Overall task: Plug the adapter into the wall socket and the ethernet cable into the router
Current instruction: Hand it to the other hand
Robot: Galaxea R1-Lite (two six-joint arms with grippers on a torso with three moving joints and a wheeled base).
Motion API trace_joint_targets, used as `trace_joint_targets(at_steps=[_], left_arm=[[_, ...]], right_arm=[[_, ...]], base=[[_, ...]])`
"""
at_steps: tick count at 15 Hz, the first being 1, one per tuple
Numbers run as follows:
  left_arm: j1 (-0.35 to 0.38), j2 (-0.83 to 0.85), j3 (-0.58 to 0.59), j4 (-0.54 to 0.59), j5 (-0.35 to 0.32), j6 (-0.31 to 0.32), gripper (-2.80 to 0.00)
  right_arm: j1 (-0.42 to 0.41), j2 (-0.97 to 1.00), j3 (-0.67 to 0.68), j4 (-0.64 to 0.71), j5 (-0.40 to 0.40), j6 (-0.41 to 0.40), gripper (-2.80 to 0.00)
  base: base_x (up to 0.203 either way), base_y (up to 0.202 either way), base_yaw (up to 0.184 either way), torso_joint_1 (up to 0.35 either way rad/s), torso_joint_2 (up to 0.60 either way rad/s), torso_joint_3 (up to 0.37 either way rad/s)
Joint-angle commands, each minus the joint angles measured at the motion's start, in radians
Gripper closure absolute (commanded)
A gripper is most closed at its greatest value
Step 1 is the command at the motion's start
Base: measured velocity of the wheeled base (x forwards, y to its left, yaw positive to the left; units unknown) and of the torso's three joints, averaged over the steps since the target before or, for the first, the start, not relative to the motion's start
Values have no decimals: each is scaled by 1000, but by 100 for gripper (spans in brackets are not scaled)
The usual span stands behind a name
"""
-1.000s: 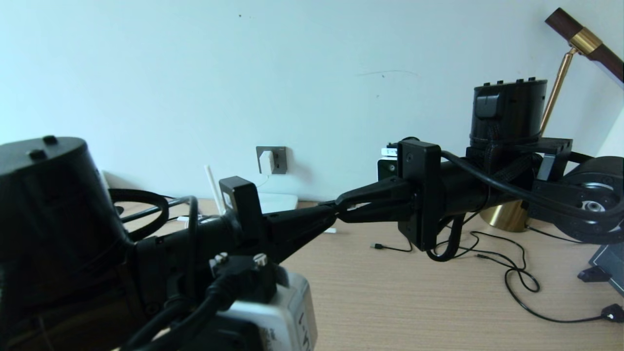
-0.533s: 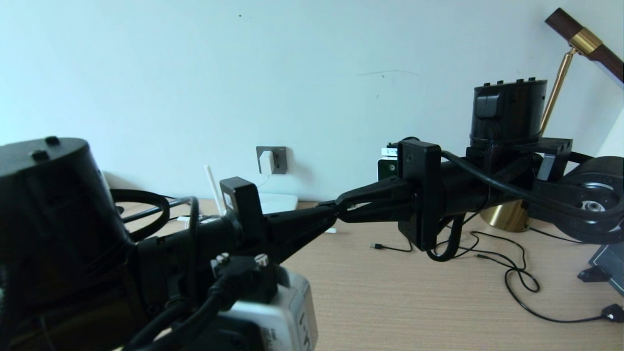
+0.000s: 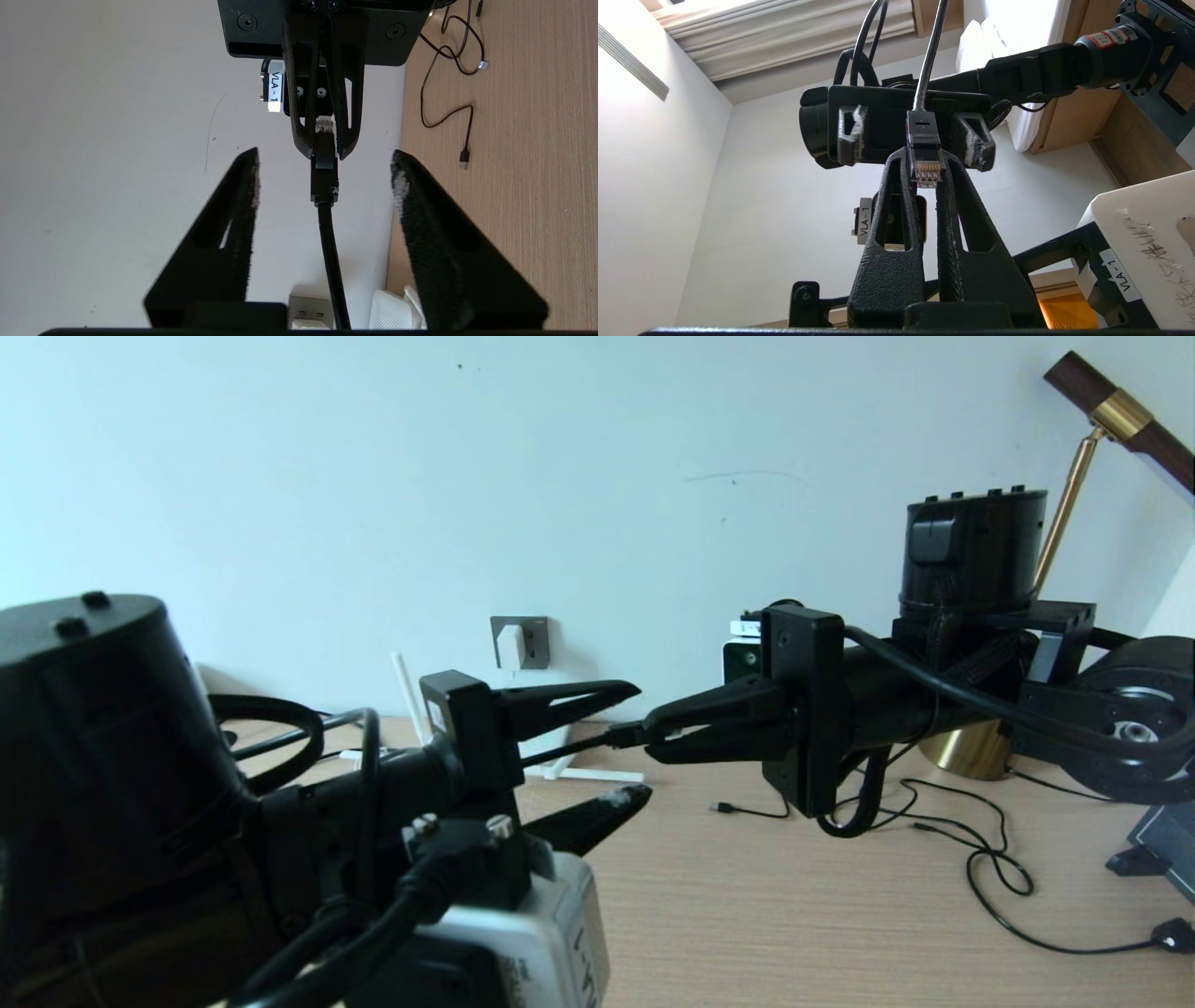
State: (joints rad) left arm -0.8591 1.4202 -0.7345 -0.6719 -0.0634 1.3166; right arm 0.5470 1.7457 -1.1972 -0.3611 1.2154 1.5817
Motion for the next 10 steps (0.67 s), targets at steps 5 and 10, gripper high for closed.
trace_joint_targets(at_steps=[5, 10], left_arm=[[2, 14, -8, -5, 0, 1, -280], [3, 16, -11, -5, 0, -13, -280]], right_arm=[[1, -2, 2, -2, 7, 9, 0], [1, -1, 2, -2, 7, 9, 0]], base=[[0, 0, 0, 0, 0, 0], [0, 0, 0, 0, 0, 0]])
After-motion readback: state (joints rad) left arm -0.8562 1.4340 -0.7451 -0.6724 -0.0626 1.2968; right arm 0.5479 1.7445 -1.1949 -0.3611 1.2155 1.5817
